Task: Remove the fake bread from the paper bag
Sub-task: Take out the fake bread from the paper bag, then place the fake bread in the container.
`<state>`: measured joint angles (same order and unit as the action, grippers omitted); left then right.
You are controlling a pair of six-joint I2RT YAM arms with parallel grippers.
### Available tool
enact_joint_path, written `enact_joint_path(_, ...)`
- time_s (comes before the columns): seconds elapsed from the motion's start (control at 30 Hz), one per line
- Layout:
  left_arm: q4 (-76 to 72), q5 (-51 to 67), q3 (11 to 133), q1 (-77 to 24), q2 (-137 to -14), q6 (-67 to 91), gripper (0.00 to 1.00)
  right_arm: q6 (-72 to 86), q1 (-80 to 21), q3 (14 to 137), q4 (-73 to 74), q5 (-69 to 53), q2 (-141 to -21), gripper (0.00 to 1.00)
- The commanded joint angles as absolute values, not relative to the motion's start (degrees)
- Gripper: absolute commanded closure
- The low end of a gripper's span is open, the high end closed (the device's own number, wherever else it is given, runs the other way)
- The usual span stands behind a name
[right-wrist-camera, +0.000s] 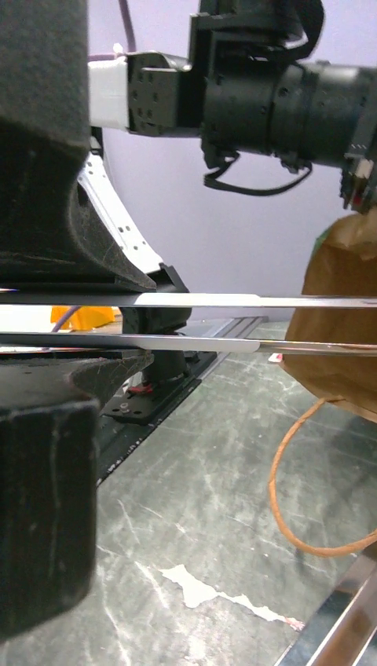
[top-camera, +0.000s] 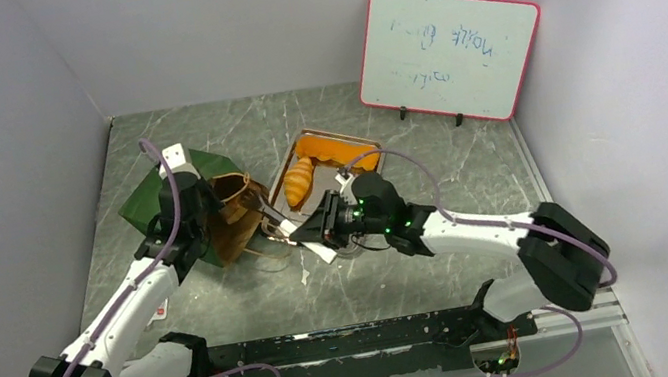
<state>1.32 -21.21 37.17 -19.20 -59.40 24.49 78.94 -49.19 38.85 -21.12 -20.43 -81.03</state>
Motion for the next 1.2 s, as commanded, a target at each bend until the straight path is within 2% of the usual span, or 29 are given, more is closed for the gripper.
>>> enact_joint_path(0.0,2.98,-23.89,40.0,-18.9,-60.47,24.88,0.93,76.13,-48.89,38.6,-15.53,-17.56,-73.39,1.0)
enact_joint_path(0.33,3.21,-24.01,41.79,-18.9,-62.21,23.3,0.93,73.46,-47.93,37.9,1.14,-10.37,-57.5,1.0)
enact_joint_path(0.57,3.36,-23.09,42.26,-18.89,-61.52,23.04,0.93,71.84,-42.19,36.17,8.85,-9.92,-51.95,1.0)
enact_joint_path(0.83,4.3,-22.35,42.12,-18.86,-59.81,23.15,0.93,67.6,-33.96,37.48,12.0,-14.76,-55.94,1.0)
enact_joint_path(1.17,4.31,-21.3,43.01,-18.84,-58.91,23.38,0.93,62.86,-28.6,39.09,13.53,-20.52,-61.89,1.0)
